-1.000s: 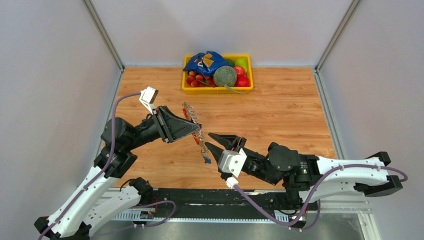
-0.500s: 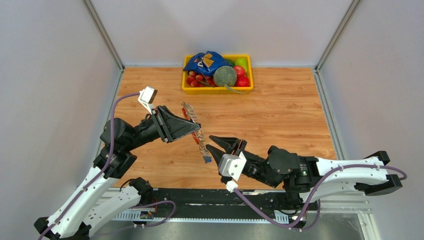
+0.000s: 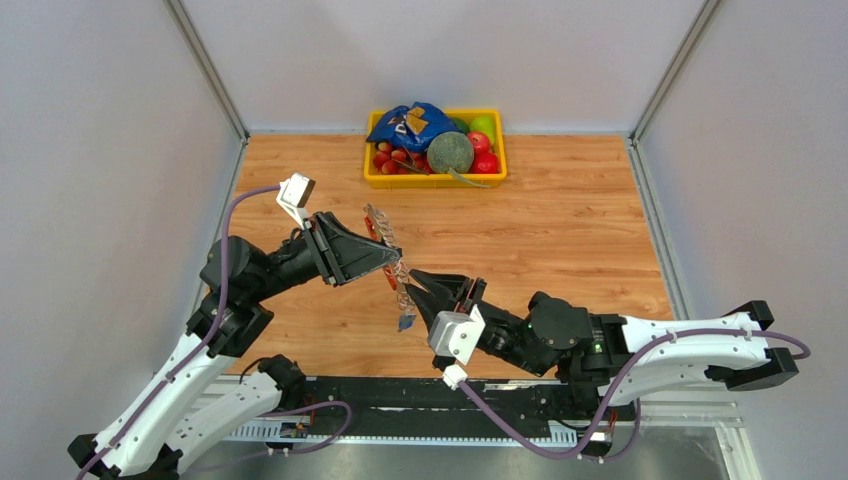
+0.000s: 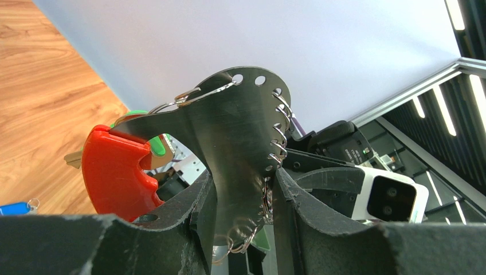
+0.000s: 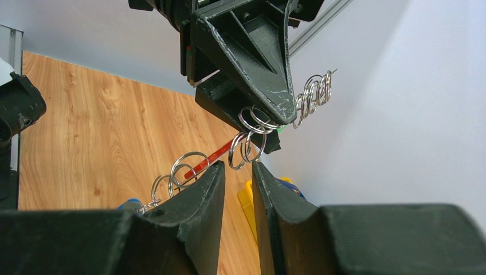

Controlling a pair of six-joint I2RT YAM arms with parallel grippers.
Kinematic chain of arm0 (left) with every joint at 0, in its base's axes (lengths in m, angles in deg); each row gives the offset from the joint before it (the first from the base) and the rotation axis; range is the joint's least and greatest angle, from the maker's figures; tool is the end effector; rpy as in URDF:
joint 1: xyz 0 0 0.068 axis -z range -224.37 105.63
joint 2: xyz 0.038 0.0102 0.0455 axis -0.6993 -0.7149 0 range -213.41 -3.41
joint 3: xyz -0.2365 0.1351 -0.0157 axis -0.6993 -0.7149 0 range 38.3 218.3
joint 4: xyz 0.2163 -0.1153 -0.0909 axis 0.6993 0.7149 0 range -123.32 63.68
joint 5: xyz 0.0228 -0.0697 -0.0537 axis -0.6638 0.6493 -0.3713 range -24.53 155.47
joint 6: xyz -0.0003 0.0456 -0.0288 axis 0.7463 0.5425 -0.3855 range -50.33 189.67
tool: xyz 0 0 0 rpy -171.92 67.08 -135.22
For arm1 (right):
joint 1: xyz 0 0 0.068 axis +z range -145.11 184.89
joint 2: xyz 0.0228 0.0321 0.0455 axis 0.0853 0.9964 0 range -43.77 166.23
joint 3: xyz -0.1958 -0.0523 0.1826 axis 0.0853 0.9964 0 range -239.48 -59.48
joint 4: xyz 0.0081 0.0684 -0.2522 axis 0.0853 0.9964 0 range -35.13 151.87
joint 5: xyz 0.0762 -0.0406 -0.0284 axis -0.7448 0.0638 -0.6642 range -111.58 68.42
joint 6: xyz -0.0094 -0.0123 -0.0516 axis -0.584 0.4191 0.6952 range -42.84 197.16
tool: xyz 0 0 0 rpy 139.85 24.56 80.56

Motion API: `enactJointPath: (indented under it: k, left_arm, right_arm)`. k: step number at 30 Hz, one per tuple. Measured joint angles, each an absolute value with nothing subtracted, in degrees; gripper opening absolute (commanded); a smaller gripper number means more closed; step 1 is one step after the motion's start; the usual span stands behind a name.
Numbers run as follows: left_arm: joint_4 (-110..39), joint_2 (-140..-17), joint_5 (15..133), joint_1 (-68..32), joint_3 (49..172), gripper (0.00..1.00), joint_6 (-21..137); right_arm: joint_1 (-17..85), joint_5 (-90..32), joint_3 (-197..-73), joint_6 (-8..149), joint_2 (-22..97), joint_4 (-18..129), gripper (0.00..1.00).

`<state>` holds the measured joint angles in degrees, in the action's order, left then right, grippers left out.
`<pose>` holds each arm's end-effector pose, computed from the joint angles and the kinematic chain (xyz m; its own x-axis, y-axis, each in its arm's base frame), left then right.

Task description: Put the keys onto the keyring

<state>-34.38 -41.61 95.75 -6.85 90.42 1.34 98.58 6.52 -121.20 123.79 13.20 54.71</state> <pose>0.0978 -0.0978 0.4210 -0.7721 -0.4189 -0.4778 0.5274 -0.0030 -0.8496 0.0025 0.2208 0.4239 0.6581 -0.2405 -0.7135 -0.6293 0.3447 -0.6965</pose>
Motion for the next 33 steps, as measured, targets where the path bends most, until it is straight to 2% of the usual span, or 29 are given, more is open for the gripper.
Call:
enactJointPath:
  k: [15,33]
  left_arm:
    - [-34.40,-41.45,95.80,-6.85,90.42,0.00,0.70]
    - [-34.44,-41.45,95.82,-6.94,90.42,0.00,0.53]
  right_arm:
    - [100.42,6.69,-121.20,125.15,13.27,53.48,0.18]
    - [100.88,7.98,-121.20,127.94,14.75,50.58,0.12]
